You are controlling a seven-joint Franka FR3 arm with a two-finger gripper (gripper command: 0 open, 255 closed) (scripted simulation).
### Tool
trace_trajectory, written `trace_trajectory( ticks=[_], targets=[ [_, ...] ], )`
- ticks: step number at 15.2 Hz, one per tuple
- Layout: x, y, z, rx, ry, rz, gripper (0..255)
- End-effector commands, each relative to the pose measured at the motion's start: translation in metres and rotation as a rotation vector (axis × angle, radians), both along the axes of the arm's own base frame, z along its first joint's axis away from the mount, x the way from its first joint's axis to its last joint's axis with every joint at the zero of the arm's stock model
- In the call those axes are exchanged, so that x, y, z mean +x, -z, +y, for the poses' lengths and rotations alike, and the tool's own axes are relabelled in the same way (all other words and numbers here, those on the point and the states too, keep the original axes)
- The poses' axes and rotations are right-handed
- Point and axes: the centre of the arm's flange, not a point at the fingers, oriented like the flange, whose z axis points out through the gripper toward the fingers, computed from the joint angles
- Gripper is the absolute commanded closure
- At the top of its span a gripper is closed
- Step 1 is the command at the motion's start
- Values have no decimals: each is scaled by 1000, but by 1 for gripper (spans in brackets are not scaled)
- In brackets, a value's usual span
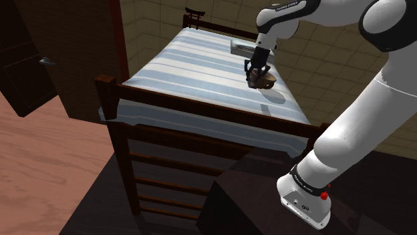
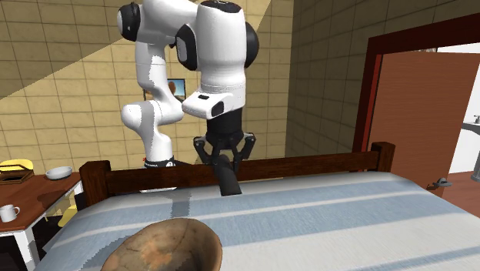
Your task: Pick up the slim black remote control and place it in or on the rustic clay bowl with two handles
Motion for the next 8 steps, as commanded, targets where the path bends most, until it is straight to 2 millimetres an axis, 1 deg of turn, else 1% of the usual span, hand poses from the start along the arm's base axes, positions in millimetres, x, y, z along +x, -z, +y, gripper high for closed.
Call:
trace_trajectory(
  ticks=[1,8],
  targets=[
    [-1,-11,1,0,0,0,255],
    [-1,-47,1,0,0,0,255]
  ],
)
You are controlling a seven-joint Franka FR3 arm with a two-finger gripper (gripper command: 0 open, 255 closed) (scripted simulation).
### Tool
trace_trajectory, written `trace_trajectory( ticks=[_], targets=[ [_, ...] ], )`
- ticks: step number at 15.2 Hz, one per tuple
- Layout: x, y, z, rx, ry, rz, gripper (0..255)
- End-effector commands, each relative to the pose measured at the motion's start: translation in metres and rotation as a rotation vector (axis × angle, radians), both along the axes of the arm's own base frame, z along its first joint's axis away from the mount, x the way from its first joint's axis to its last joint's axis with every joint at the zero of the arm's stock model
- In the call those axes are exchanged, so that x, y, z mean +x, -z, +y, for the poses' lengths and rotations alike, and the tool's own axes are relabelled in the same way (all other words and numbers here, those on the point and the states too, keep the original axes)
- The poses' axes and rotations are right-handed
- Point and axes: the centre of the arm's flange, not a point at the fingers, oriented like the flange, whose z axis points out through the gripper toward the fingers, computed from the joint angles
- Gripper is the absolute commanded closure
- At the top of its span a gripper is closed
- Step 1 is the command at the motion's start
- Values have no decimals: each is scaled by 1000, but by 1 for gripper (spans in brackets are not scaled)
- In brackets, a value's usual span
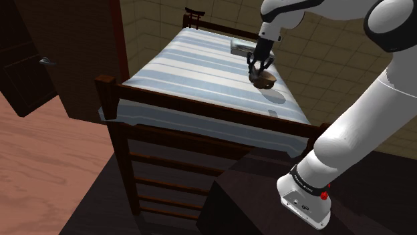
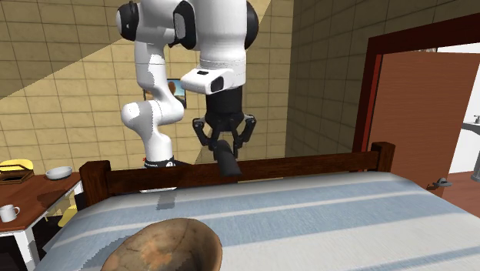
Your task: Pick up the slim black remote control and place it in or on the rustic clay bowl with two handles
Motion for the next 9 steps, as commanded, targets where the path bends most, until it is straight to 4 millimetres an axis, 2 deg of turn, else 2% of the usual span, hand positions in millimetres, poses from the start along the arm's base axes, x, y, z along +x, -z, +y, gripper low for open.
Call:
trace_trajectory(
  ticks=[1,9],
  targets=[
    [2,-4,-12,0,0,0,255],
    [22,2,-116,0,0,0,255]
  ],
)
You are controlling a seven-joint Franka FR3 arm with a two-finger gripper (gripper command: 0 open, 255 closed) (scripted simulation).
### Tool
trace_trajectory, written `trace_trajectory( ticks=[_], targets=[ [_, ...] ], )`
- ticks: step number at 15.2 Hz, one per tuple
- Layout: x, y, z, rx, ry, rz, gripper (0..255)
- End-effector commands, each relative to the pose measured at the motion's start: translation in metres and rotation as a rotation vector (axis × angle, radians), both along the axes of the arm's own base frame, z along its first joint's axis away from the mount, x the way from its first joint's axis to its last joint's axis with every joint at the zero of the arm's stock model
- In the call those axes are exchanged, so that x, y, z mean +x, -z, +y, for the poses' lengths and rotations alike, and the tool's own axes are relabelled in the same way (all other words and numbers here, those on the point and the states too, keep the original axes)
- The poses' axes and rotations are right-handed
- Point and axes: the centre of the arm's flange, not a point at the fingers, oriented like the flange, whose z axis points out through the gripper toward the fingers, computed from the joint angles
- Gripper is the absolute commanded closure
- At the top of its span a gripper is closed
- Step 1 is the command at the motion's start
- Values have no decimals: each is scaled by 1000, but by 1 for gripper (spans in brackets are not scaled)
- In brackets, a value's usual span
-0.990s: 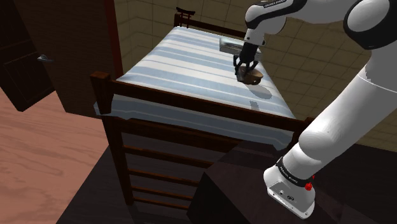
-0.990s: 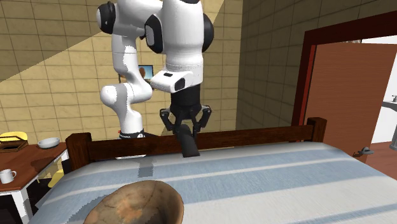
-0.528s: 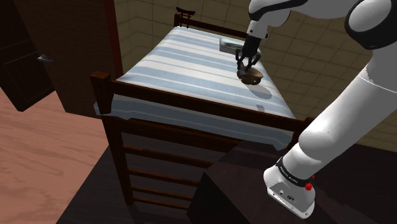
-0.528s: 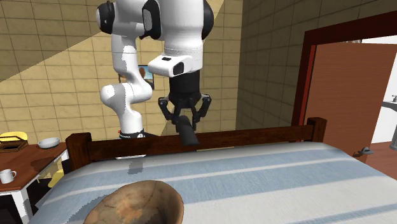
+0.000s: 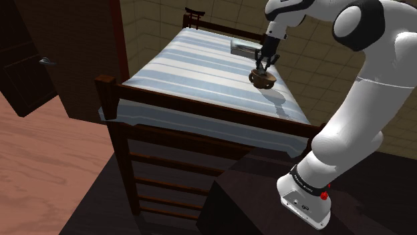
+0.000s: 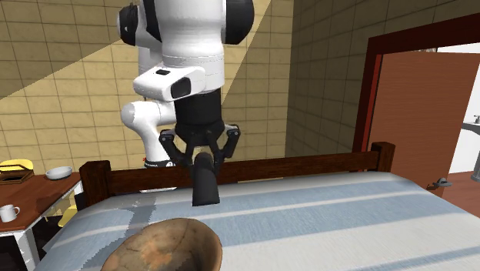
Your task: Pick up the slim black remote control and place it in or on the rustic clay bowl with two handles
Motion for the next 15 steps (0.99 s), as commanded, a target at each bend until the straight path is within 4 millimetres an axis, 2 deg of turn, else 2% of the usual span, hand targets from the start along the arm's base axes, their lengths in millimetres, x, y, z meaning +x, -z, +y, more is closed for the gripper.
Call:
trace_trajectory(
  ticks=[1,8,15],
  targets=[
    [5,1,-27,0,-1,0,255],
    [22,7,-114,0,-2,0,255],
    [22,44,-114,0,-1,0,255]
  ],
)
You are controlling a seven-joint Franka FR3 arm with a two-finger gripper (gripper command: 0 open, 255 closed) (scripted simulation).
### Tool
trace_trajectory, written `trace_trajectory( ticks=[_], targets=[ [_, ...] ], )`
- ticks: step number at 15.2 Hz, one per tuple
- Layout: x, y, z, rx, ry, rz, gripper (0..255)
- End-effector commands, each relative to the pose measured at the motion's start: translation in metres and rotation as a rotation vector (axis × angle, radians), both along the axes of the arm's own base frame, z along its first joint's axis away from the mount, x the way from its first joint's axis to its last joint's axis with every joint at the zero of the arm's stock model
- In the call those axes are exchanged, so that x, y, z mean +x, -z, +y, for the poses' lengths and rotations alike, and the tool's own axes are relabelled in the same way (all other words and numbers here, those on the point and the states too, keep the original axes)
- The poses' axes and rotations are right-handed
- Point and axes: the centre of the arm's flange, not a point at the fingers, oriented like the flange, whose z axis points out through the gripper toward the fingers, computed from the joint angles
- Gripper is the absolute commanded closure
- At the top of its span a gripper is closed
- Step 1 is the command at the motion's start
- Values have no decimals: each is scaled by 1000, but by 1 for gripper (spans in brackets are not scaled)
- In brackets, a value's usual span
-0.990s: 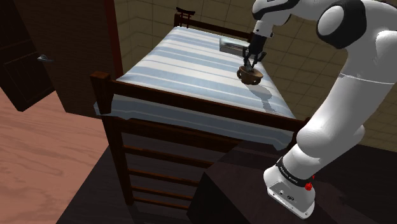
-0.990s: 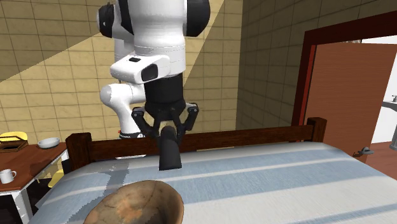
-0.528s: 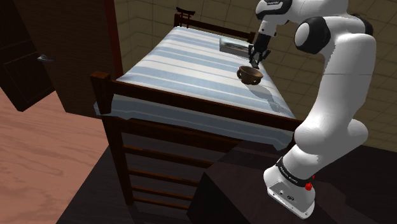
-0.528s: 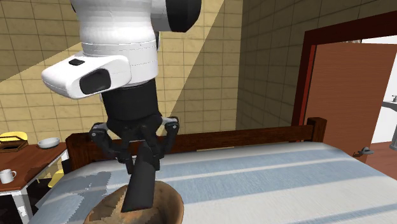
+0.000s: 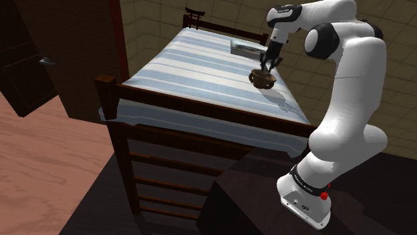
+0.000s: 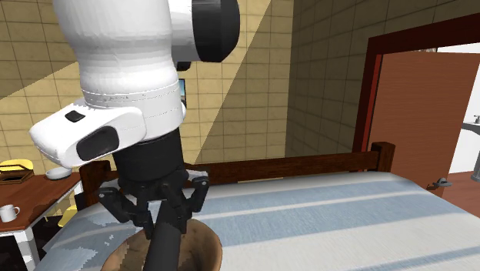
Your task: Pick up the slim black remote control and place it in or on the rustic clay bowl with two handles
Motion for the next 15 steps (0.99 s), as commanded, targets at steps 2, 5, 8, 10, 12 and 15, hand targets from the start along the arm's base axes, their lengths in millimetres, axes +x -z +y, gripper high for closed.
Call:
trace_trajectory(
  ticks=[2,5,8,10,12,15],
  targets=[
    [0,16,0,0,0,-1,255],
    [0,26,0,0,0,0,255],
    [0,26,0,0,0,-1,255],
    [0,26,0,0,0,-1,255],
    [0,25,0,0,0,-1,0],
    [0,25,1,0,0,-1,0]
  ],
)
